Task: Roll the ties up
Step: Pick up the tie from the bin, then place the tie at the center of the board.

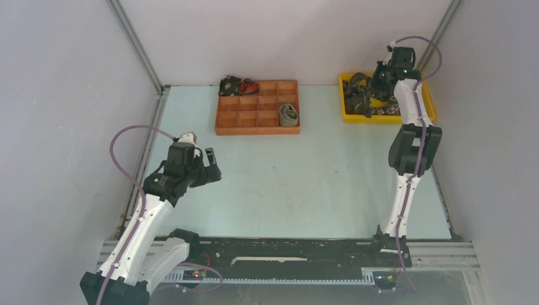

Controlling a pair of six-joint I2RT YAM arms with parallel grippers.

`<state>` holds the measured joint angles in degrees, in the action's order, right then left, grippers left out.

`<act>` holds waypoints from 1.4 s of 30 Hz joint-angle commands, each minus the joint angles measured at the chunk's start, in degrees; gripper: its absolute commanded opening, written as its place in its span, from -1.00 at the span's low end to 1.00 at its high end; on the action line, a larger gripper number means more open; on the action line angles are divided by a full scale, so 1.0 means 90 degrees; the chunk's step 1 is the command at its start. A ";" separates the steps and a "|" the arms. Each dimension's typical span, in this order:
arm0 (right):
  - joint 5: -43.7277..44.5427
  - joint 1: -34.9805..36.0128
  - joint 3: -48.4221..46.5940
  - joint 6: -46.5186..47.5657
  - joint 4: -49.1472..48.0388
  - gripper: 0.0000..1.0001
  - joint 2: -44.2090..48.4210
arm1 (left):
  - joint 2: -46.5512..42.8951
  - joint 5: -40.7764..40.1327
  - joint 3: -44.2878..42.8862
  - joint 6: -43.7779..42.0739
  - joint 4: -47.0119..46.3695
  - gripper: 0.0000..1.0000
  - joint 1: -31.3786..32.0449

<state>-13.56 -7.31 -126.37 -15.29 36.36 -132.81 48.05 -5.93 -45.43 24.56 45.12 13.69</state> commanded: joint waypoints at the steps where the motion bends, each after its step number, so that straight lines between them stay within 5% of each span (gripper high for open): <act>1: -0.0495 0.0260 -0.0416 -0.0220 0.0069 -1.00 0.1333 | -0.0246 -0.0321 -0.0079 0.0080 -0.0051 0.99 -0.0054; 10: -0.1080 0.0787 -0.0390 -0.0546 0.0800 -1.00 0.2724 | -0.0427 -0.0150 -0.0088 0.0043 -0.0072 0.99 -0.0072; 27: -0.1488 0.3408 0.0717 -0.0996 0.1427 -1.00 0.5340 | -0.0955 0.0105 -0.0049 -0.0004 -0.0231 0.99 -0.0269; 42: -0.4564 0.3541 0.1624 -0.1030 0.2188 -1.00 0.6731 | -0.1479 0.0745 0.0038 -0.0154 -0.0514 0.89 -0.0271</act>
<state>-43.59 25.63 -114.13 -24.97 54.13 -75.29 35.57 -2.37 -45.43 24.36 43.35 11.70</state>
